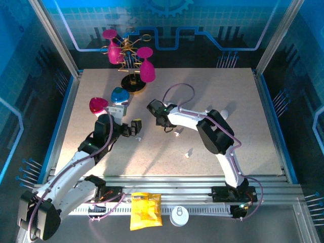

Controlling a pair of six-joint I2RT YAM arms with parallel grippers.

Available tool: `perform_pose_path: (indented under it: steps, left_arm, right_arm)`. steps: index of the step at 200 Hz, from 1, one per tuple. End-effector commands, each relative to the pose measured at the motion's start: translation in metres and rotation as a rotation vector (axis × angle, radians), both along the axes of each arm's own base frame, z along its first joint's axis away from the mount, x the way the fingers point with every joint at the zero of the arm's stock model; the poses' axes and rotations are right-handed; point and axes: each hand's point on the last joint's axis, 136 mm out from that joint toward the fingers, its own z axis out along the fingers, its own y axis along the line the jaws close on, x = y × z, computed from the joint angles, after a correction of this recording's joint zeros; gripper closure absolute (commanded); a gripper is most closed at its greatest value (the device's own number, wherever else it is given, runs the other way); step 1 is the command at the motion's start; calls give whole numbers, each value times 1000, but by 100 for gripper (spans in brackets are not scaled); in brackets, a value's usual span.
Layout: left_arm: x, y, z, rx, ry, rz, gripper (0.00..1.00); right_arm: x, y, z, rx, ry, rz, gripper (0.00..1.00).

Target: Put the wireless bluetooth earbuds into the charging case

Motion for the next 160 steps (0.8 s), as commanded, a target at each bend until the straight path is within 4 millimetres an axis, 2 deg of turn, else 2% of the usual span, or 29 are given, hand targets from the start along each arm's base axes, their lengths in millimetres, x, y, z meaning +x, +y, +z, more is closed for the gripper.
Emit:
perform_pose_path:
  steps: [1,31,56,89,109,123,143,154,160]
  left_arm:
    - [-6,-2,-8,-13,27,-14,1]
    - [-8,-1,-11,-17,35,-10,1]
    - [-10,0,-12,-14,39,-5,1]
    - [-11,4,-15,1,46,14,1]
    - [-11,5,-17,-2,49,17,1]
    - [-11,5,-18,-4,51,19,1]
    - [-11,5,-19,-8,53,25,1]
    - [-11,5,-20,-11,56,26,1]
    - [-11,5,-21,-9,57,25,1]
  right_arm:
    - [6,10,-6,5,29,99,47]
    - [3,30,-4,13,34,355,49]
    - [-13,43,-2,14,38,623,49]
    - [-36,36,-5,-58,57,854,50]
    - [-54,37,-6,-24,60,966,49]
    - [-60,37,-5,-12,63,998,49]
    - [-61,36,-1,-9,33,1003,40]
    - [-53,33,6,-19,-22,950,27]
    - [-47,32,12,-18,-64,913,25]
